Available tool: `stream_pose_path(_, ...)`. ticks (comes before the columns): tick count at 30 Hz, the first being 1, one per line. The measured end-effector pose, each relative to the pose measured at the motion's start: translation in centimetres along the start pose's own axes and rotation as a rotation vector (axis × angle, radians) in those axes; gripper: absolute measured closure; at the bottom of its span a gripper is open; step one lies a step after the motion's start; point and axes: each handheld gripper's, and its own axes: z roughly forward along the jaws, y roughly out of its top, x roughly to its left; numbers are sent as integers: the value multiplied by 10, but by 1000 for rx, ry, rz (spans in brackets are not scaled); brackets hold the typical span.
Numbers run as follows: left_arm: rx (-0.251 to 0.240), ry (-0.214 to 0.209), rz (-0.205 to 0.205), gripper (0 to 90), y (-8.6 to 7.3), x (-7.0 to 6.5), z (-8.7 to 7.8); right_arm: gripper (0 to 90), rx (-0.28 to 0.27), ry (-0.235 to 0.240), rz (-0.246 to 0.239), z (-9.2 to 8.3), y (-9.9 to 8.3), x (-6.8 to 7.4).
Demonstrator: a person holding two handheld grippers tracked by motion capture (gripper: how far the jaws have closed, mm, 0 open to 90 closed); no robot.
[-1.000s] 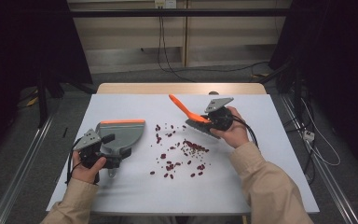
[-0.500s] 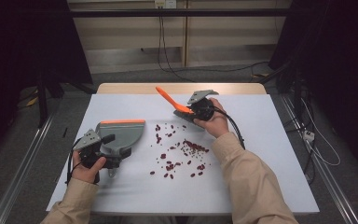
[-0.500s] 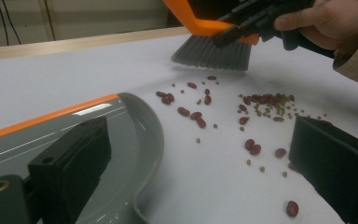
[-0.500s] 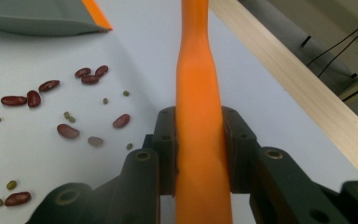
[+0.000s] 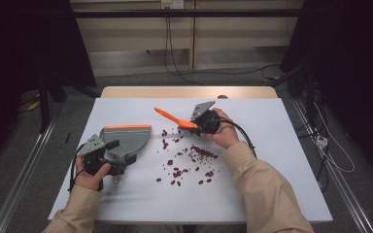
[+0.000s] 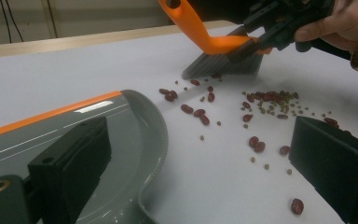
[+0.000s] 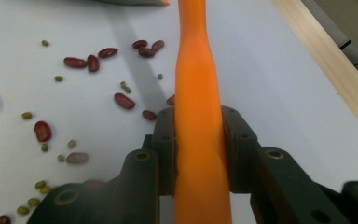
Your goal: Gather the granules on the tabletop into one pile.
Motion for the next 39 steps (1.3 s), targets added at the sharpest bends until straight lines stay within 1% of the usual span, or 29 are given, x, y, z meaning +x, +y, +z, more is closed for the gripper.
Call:
stream_pose_path(3,-3,1,-3,54,0,1,-1,710,8,23,-21,-3,-1,4)
stream_pose_path(4,-2,3,-5,54,0,1,-1,710,8,40,-24,-5,-2,5)
stream_pose_path(9,-2,4,-7,54,0,1,-1,710,11,78,-36,-12,-4,10)
stream_pose_path(14,-3,3,-6,54,0,0,0,709,12,101,-56,-19,-7,19)
stream_pose_path(20,-2,5,-3,54,0,0,-1,710,14,128,-57,-27,-10,28)
stream_pose_path(21,-1,6,-2,54,0,1,0,710,16,132,-64,-28,-10,30)
stream_pose_path(25,1,8,0,54,0,0,0,711,8,143,-56,-33,-12,34)
stream_pose_path(28,-1,9,0,54,0,0,0,714,-5,121,-57,-37,-11,36)
stream_pose_path(29,-2,8,-2,54,1,0,0,715,-18,114,-46,-38,-11,34)
stream_pose_path(30,-3,8,-2,54,1,0,0,715,-49,90,-28,-40,-9,30)
stream_pose_path(32,-4,7,-3,54,1,0,0,715,-96,72,10,-42,-6,22)
stream_pose_path(33,-4,7,-3,54,1,0,0,716,-110,53,26,-41,-5,17)
stream_pose_path(34,-4,6,-4,54,1,0,0,715,-118,34,36,-39,-2,12)
stream_pose_path(35,-2,5,-3,54,1,0,1,715,-120,25,41,-35,0,8)
stream_pose_path(37,-1,4,-1,54,1,1,1,715,-114,2,48,-26,4,3)
stream_pose_path(38,-1,4,-2,54,1,1,1,715,-113,-3,48,-19,7,0)
stream_pose_path(39,-3,5,-7,54,1,1,1,715,-113,2,49,-15,9,-2)
